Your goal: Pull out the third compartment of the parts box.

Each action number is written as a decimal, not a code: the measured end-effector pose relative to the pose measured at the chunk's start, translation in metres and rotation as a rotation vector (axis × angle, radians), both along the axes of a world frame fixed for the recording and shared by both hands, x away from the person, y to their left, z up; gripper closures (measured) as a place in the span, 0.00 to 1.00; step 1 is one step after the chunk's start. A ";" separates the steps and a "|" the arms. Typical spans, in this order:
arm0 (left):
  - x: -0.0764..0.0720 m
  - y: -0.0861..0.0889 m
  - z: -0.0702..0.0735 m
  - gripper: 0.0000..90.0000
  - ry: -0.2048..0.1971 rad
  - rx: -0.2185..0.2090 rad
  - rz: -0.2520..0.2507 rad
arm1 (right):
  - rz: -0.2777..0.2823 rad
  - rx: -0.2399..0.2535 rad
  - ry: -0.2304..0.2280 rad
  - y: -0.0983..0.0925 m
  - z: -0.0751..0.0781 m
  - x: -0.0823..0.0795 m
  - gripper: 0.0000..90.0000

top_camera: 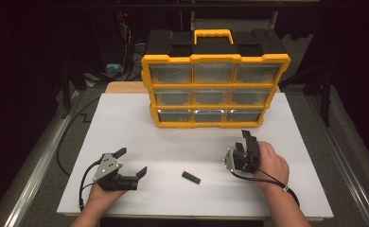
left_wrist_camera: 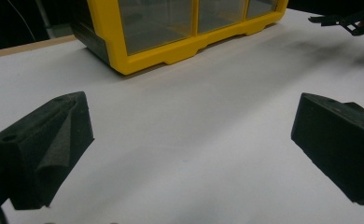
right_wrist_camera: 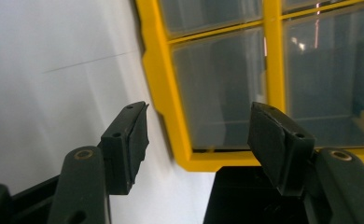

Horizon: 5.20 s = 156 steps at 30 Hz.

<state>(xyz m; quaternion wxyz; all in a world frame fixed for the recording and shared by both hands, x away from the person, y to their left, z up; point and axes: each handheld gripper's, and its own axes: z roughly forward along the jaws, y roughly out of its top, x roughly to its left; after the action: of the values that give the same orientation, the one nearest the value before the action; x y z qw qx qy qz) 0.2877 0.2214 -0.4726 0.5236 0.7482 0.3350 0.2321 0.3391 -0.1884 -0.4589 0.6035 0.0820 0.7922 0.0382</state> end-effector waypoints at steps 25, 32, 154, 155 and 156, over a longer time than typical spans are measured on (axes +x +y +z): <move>-0.001 -0.004 -0.002 0.00 0.006 0.008 -0.031 | 0.017 -0.009 -0.107 0.003 0.050 0.009 0.45; -0.001 -0.004 -0.002 0.00 0.005 0.008 -0.032 | 0.031 -0.016 -0.138 0.004 0.066 0.011 0.46; -0.003 -0.003 -0.002 0.00 0.011 0.009 -0.045 | -0.040 -0.195 -0.372 0.002 0.169 0.068 1.00; -0.003 -0.003 -0.002 0.00 0.011 0.014 -0.046 | -0.037 -0.190 -0.368 0.002 0.170 0.068 1.00; -0.003 -0.003 -0.002 0.00 0.011 0.014 -0.046 | -0.029 -0.168 -0.351 0.002 0.173 0.066 0.94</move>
<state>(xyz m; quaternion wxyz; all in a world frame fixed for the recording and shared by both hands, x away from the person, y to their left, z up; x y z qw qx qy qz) 0.2849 0.2189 -0.4747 0.5217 0.7605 0.3192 0.2181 0.4052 -0.1867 -0.2864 0.7376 0.0348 0.6740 -0.0230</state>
